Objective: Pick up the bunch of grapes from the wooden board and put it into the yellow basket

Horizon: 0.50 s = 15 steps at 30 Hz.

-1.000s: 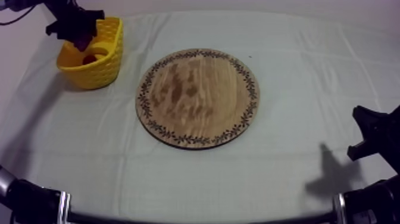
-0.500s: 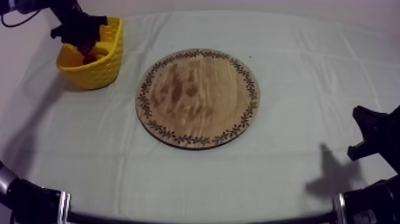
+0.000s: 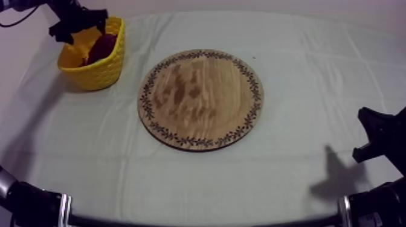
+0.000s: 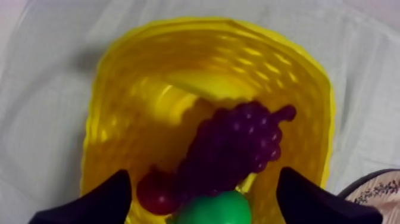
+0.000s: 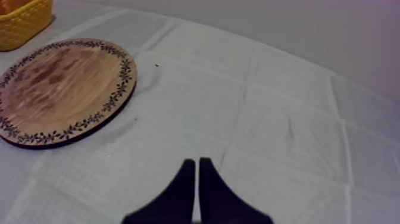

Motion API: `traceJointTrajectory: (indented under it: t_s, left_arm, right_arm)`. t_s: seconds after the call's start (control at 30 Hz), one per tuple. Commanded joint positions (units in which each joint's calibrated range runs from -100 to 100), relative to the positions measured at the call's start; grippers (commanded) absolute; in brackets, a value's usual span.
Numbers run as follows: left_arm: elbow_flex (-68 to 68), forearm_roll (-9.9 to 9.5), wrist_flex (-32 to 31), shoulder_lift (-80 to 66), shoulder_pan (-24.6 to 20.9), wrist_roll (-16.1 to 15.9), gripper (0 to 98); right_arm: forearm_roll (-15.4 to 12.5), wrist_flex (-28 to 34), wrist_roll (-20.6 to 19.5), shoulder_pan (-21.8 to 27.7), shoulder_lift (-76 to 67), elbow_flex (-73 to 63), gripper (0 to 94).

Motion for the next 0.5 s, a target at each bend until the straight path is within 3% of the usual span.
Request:
traceJointTrajectory:
  t_s: [0.0,0.07,0.37,0.47]
  left_arm:
    - [-0.06,0.06,-0.08,-0.55,-0.20,-0.10,90.2]
    - [0.03,0.16,-0.43,-1.60,-0.44,-0.18,84.4]
    - [6.19,1.13,-11.05,-14.57,-2.59,-1.86,29.3]
    - [10.53,1.88,-15.50,-20.88,-3.83,-2.72,19.0]
  right_arm:
    - [0.01,0.00,0.02,0.02,-0.01,-0.03,0.4]
    - [0.01,0.00,0.02,0.02,-0.01,-0.03,0.4]
    - [0.01,0.00,0.02,0.02,-0.01,-0.03,0.4]
    - [0.01,0.00,0.02,0.02,-0.01,-0.03,0.4]
